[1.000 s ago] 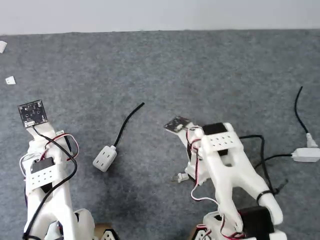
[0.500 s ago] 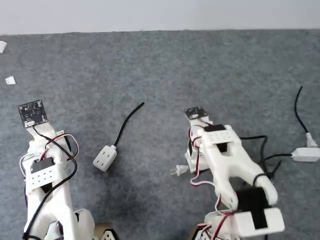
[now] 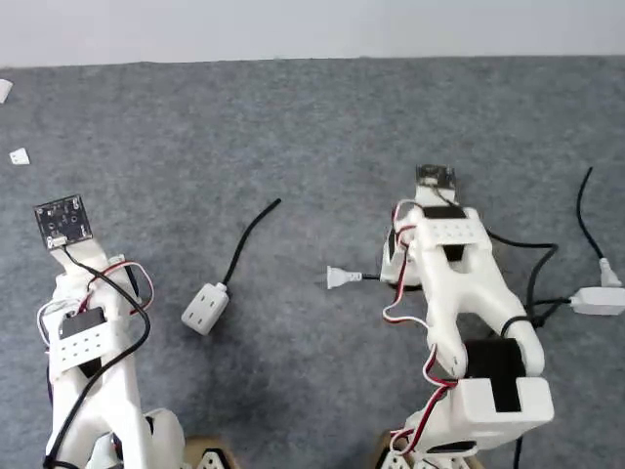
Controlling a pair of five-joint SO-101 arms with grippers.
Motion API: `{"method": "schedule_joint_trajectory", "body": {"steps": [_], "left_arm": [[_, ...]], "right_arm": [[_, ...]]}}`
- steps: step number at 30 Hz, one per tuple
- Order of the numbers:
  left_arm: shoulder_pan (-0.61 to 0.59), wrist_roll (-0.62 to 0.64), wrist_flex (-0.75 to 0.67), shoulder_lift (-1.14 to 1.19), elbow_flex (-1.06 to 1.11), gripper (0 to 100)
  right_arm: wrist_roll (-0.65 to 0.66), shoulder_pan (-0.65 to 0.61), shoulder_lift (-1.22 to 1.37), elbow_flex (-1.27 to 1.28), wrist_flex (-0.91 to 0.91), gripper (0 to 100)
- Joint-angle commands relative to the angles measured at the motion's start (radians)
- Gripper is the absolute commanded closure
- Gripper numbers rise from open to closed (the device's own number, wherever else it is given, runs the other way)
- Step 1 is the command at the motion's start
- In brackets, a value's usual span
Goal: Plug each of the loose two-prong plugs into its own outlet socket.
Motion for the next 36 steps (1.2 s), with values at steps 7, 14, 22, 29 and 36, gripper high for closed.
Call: {"method": "schedule_joint_trajectory", "body": {"steps": [7, 14, 22, 29, 36], "left_arm": [[0.003, -0.005, -0.029, -0.018, -0.002, 98], [0.003, -0.005, -0.029, -0.018, -0.002, 98], [0.003, -0.005, -0.029, -0.018, -0.002, 98], [0.006, -0.005, -0.029, -0.018, -0.002, 98], [0.006, -0.005, -0.029, -0.018, -0.002, 98]], "right_arm": [[-0.048, -0.059, 0.033, -0.086, -0.061, 98.7], [-0.23, -0.088, 0.045, -0.095, -0.14, 98.6], [-0.307, -0.219, -0.065, -0.146, 0.024, 98.6], [-0.313, -0.236, -0.134, -0.138, -0.01, 94.6], [-0.425, -0.237, -0.021, -0.161, 0.007, 91.1]]}}
